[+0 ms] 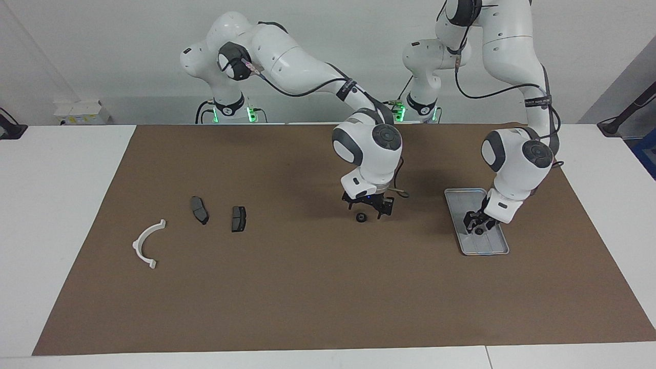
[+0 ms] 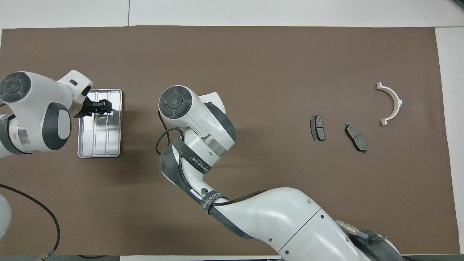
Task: Place bearing gear from tray to pile
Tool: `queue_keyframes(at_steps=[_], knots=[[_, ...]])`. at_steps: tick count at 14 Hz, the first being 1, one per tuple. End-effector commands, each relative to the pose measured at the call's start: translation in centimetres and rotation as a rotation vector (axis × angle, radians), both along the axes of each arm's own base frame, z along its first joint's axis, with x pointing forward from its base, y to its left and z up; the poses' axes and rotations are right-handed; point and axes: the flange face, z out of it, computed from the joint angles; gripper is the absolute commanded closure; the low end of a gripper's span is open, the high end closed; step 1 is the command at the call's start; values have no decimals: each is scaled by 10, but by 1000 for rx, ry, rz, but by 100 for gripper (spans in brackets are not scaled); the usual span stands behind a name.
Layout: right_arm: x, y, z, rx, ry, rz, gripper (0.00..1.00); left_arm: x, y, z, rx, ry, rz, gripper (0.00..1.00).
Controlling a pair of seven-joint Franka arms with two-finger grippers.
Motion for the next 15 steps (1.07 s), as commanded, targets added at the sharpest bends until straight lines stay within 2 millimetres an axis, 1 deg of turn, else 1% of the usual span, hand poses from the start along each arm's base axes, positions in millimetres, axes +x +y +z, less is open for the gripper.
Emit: queue_keyframes(at_steps=[1, 4, 5, 6, 8, 9, 10, 12, 15], knots=[[4, 5, -6, -11, -31, -10, 0, -3, 2, -6, 3, -15, -8, 35], [15, -4, -8, 7, -51, -25, 0, -4, 2, -10, 3, -11, -6, 39], [18, -8, -12, 19, -59, -32, 0, -4, 2, -10, 3, -11, -6, 43], [18, -8, -15, 17, -56, -31, 0, -5, 2, -12, 3, -6, -6, 47], [18, -9, -17, 15, -56, -32, 0, -5, 3, -12, 3, -6, -6, 60], [18, -9, -17, 19, -54, -34, 0, -5, 3, -12, 3, -8, -8, 62], [18, -8, -17, 22, -52, -36, 0, -5, 3, -12, 3, -9, -9, 64], [17, -8, -16, 28, -46, -37, 0, -4, 3, -11, 3, -22, -9, 64], [19, -13, -16, 22, -33, -36, 0, -4, 4, -11, 3, -23, -8, 64]])
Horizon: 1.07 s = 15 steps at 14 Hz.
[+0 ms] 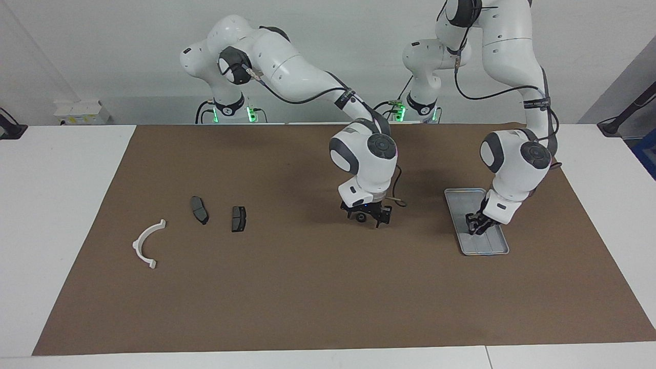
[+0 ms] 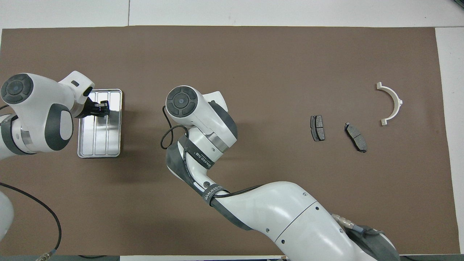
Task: Place bearing gear from tray to pile
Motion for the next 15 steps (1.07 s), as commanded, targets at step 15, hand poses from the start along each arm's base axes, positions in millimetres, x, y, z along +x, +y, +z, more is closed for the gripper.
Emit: queue_keyframes(at_steps=[15], knots=[[-5, -3, -15, 55, 76, -46, 27, -1, 5, -15, 2, -22, -4, 88]])
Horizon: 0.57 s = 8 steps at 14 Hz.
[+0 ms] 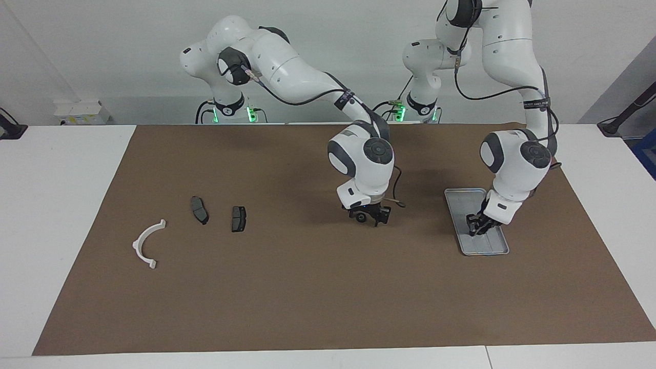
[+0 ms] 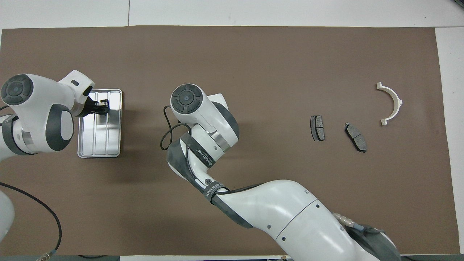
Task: Place bearing gear from tray to pile
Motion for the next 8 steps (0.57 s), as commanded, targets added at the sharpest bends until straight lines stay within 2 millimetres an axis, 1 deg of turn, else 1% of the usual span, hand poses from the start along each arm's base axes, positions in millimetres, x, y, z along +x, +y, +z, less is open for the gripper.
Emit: queue_keyframes(at_steps=[1, 2, 3, 4, 6, 7, 8], knots=[[-1, -2, -5, 18, 18, -16, 34, -3, 8, -15, 4, 2, -2, 96], [-2, -1, -5, 18, 18, -15, 41, -3, 9, -16, 4, 8, 1, 100], [-2, -1, -5, 18, 18, -15, 48, -3, 10, -14, 4, 22, 4, 100], [-2, -1, -5, 17, 19, -15, 59, 1, 9, -7, 3, 38, 5, 100], [-1, -3, -5, 18, 18, -16, 75, 8, 9, 10, 0, 61, 10, 100], [0, -4, -5, 18, 18, -16, 89, 10, 10, 17, -2, 64, 15, 100], [0, -4, -5, 21, 20, -18, 100, 11, 10, 21, -3, 61, 23, 100]])
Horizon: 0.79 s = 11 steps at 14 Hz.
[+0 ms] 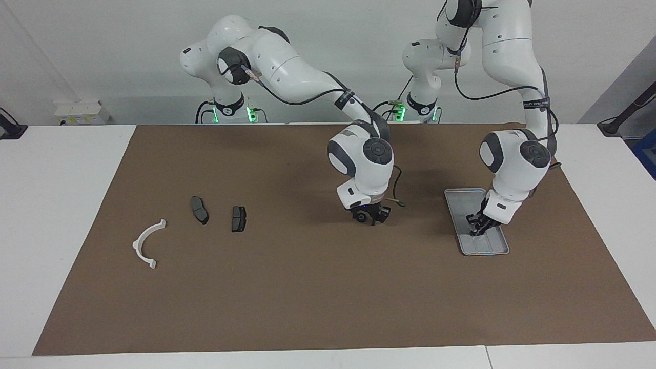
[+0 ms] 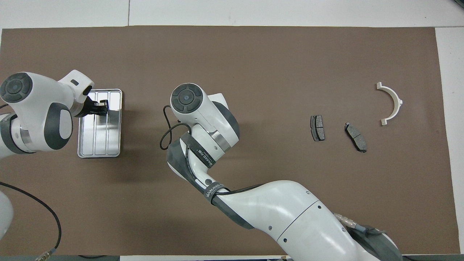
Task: Place bearing gear from tray to pile
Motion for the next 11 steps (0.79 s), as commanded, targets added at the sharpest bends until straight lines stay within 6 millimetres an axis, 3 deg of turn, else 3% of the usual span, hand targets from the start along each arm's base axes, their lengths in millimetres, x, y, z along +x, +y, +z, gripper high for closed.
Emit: queue_keyframes(at_steps=[1, 4, 6, 9, 11], knots=[[0, -2, -10, 20, 17, -15, 100, 7, 2, 14, -5, 12, 29, 100], [7, -12, -6, 4, 29, -3, 100, 7, -9, 34, -5, 26, 94, 100], [15, -31, 13, -20, 47, 56, 100, 6, -16, 41, -6, 34, 93, 100], [41, -87, 85, -8, 44, 99, 100, 5, -45, 51, -7, 35, 139, 100], [54, -135, 136, -1, 45, 158, 100, 2, -103, 62, -6, 47, 192, 99]])
